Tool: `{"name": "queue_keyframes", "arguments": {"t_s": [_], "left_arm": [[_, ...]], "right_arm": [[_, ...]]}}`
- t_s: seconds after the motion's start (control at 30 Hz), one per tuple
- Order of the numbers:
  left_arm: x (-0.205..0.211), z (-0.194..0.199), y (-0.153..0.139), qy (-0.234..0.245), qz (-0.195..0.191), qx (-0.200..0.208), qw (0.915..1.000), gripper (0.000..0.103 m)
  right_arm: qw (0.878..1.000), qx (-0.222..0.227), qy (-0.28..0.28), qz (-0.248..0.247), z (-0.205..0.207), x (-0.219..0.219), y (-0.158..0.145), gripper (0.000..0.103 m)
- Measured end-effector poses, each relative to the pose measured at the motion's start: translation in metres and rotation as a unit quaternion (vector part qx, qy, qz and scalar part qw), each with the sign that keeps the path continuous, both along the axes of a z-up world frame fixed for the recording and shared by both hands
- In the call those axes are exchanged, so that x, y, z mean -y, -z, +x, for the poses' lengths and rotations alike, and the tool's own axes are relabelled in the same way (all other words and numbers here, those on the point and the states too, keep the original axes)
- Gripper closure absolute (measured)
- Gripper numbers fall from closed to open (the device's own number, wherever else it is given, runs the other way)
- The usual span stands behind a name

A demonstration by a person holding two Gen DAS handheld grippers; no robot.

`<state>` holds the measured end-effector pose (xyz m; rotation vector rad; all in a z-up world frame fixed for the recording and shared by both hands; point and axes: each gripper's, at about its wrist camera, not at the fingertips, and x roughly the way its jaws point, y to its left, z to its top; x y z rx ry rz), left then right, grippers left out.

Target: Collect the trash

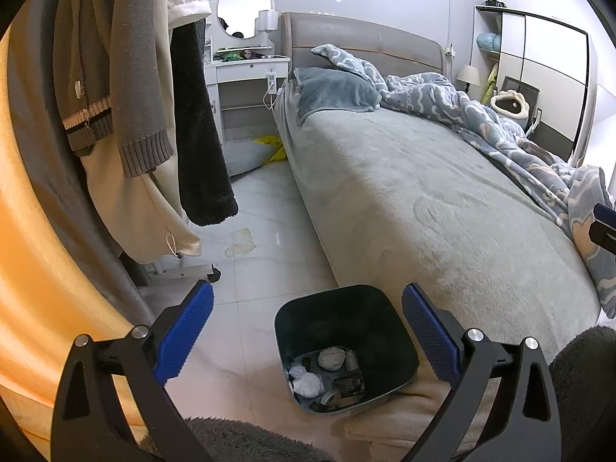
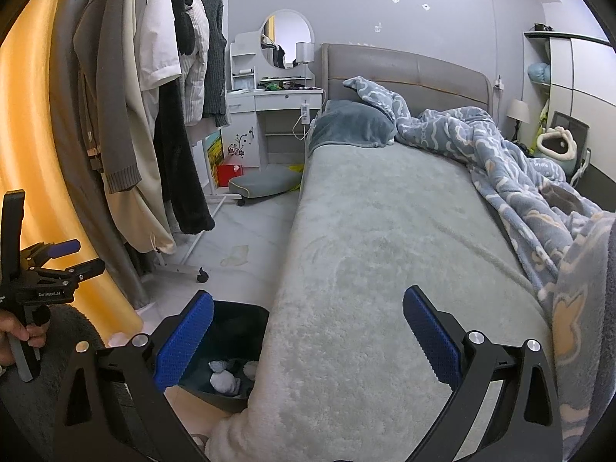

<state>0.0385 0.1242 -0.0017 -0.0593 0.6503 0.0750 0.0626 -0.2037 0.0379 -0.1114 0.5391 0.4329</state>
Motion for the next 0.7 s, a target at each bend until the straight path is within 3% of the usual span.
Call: {"name": "queue_keyframes", "arguments": {"t_s": [0.7], "left_arm": [[0.0002,0.0,0.0002,0.0,0.001,0.0,1.0,0.003]], "right_arm": [[1.0,0.0,0.0,0.0,0.0006,0.001,0.0002,0.003]]}}
